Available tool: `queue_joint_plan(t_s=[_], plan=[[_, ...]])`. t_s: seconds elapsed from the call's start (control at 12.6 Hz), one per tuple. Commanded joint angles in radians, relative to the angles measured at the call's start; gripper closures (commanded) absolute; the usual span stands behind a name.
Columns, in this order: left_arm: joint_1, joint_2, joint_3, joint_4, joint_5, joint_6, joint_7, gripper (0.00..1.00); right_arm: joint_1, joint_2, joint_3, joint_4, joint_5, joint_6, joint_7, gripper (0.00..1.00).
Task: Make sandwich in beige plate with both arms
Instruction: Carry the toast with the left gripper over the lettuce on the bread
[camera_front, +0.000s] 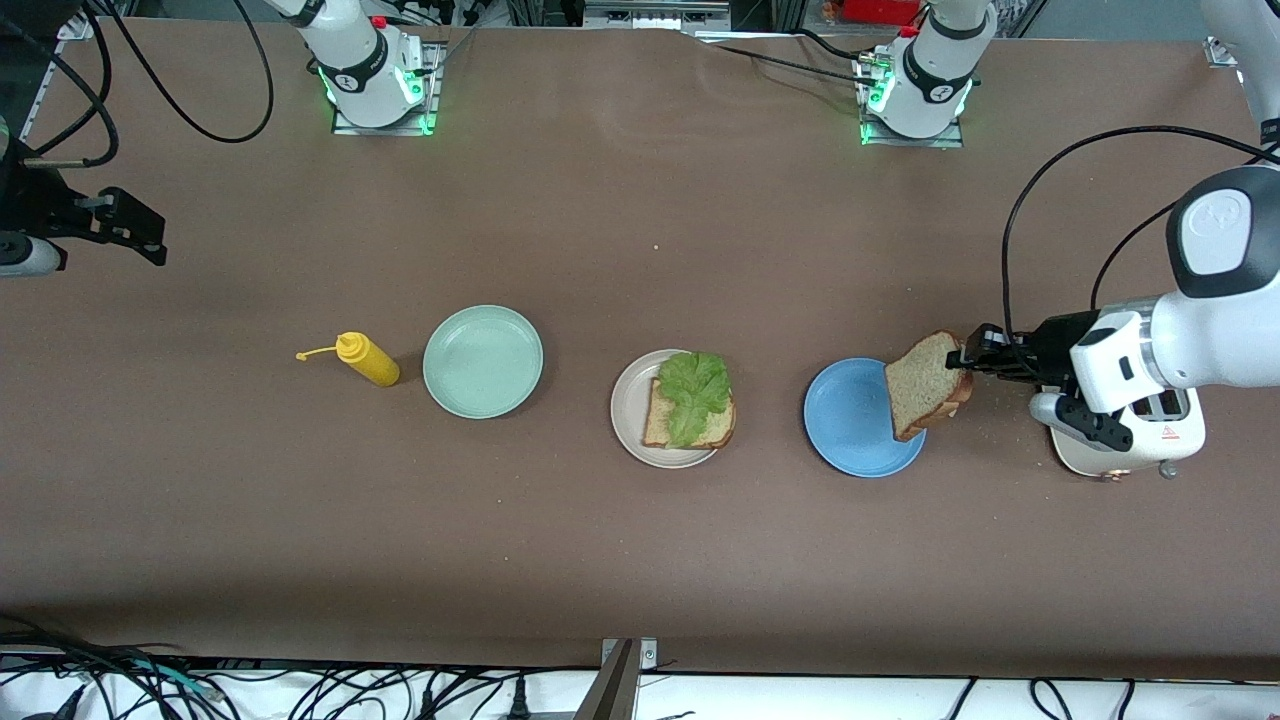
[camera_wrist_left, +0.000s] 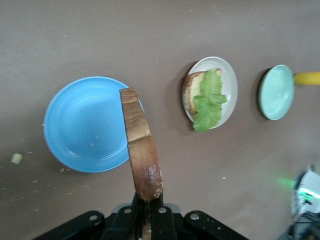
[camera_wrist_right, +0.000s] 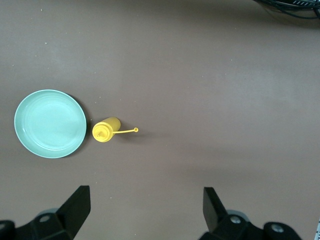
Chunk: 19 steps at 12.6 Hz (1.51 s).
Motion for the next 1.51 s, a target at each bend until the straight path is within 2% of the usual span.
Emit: queue_joint_plan(t_s=[0.0,0.08,0.32,0.48,0.56,0.71,0.87,1.43], plan=[[-0.011,0.109,-0.007,0.029,-0.171,-0.005,0.023,1.00,0.007,-0.001,0.003,0.015,-0.011,-0.022,-0.017,0.00],[-0.020,0.128,-0.007,0.029,-0.224,0.001,0.023,1.00,0.008,0.007,0.003,0.012,-0.002,-0.022,-0.009,0.00],[-0.089,0.189,-0.010,0.030,-0.285,0.022,0.024,1.00,0.022,0.024,0.001,0.012,0.009,-0.028,-0.009,0.00],[-0.139,0.247,-0.009,0.029,-0.440,0.059,0.024,1.00,0.022,0.025,0.001,0.012,0.017,-0.043,-0.009,0.00],[-0.165,0.281,-0.010,0.032,-0.468,0.103,0.029,1.00,0.022,0.025,0.001,0.012,0.020,-0.043,-0.010,0.00],[-0.240,0.319,-0.010,0.032,-0.474,0.203,0.073,1.00,0.024,0.024,0.003,0.012,0.020,-0.045,-0.010,0.00],[-0.276,0.378,-0.009,0.049,-0.509,0.214,0.105,1.00,0.021,0.024,-0.002,0.012,0.020,-0.045,-0.013,0.00],[-0.324,0.491,-0.009,0.111,-0.556,0.306,0.262,1.00,0.021,0.011,0.000,0.031,0.018,-0.091,-0.015,0.00]])
